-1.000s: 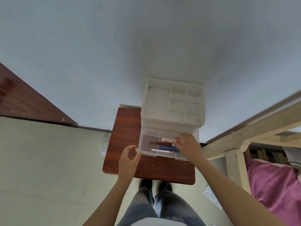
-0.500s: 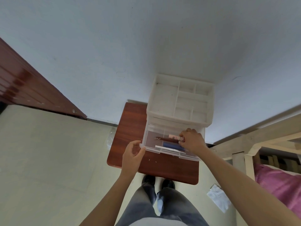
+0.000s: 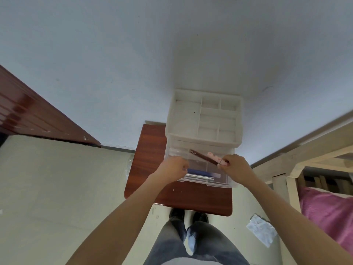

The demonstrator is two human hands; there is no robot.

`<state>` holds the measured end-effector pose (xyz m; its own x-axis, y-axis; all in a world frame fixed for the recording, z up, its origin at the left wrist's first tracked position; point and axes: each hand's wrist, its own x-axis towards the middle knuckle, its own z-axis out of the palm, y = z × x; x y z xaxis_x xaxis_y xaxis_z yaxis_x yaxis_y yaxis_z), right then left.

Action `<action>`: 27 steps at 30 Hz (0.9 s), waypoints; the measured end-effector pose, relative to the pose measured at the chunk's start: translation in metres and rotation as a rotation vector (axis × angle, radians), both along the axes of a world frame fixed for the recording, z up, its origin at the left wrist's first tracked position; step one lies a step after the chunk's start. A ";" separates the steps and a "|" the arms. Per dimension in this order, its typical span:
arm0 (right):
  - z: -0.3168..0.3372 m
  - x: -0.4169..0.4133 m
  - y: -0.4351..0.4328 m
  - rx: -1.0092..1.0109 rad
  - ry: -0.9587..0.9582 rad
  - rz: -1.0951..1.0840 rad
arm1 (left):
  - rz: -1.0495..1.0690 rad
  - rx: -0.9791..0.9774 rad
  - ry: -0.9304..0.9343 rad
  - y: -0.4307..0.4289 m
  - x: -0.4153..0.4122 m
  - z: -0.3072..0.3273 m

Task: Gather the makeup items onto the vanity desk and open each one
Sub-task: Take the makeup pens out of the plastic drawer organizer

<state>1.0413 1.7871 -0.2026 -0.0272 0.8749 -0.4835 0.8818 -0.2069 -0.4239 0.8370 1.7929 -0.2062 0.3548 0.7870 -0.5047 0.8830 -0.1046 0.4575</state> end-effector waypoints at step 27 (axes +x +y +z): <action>0.024 0.026 -0.038 0.058 0.279 -0.389 | -0.362 -0.006 0.275 0.033 0.031 -0.027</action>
<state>1.0673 1.7489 -0.1786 0.1859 0.8711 -0.4546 0.5948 -0.4680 -0.6535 0.8679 1.8256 -0.2327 0.4586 0.6338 -0.6229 0.8790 -0.4266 0.2130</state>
